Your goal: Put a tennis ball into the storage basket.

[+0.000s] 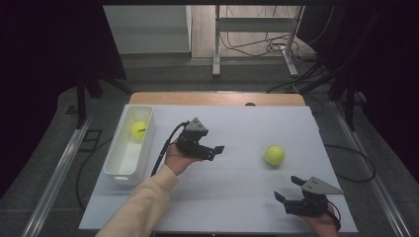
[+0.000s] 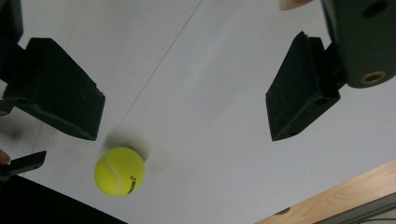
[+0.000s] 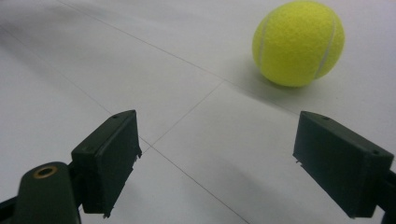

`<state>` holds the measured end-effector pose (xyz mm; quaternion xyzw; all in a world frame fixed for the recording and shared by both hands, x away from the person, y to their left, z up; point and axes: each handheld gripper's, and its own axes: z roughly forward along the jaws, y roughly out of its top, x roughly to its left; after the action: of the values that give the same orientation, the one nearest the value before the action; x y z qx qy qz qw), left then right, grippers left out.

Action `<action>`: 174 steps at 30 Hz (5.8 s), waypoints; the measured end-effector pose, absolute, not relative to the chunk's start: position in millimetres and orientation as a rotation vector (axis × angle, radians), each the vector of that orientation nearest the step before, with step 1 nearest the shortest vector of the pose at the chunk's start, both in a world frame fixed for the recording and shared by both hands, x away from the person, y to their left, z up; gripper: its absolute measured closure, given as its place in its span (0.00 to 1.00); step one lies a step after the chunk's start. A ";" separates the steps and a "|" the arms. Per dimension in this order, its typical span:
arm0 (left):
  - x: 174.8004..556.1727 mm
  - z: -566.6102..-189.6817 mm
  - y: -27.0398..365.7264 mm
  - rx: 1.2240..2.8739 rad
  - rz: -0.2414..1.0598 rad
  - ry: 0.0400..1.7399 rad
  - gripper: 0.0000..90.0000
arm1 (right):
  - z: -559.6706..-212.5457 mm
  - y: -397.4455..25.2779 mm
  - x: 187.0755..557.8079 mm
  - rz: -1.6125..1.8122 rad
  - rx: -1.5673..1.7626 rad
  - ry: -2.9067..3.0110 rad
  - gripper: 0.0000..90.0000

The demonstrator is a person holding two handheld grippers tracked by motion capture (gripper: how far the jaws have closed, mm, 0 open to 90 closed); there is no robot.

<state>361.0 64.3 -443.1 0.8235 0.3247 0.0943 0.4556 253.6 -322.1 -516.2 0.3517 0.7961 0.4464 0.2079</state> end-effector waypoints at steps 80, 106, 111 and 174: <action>385.7 -475.3 -23.7 2.125 0.117 0.741 0.14 | -516.8 -322.0 255.0 1.230 0.989 2.213 0.17; 388.7 -484.8 -49.2 2.151 0.080 0.720 0.15 | -517.4 -322.9 256.4 1.224 1.009 2.210 0.17; 388.8 -485.1 -55.1 2.158 0.071 0.707 0.15 | -517.1 -322.6 256.1 1.232 1.006 2.208 0.17; 398.2 -498.9 -111.5 2.183 0.032 0.661 0.15 | -517.5 -320.6 256.9 1.233 1.002 2.216 0.17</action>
<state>398.2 -111.5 -498.9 0.8699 0.2634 0.0126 0.4169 256.9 -320.6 -517.5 0.3596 0.7953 0.4426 0.2059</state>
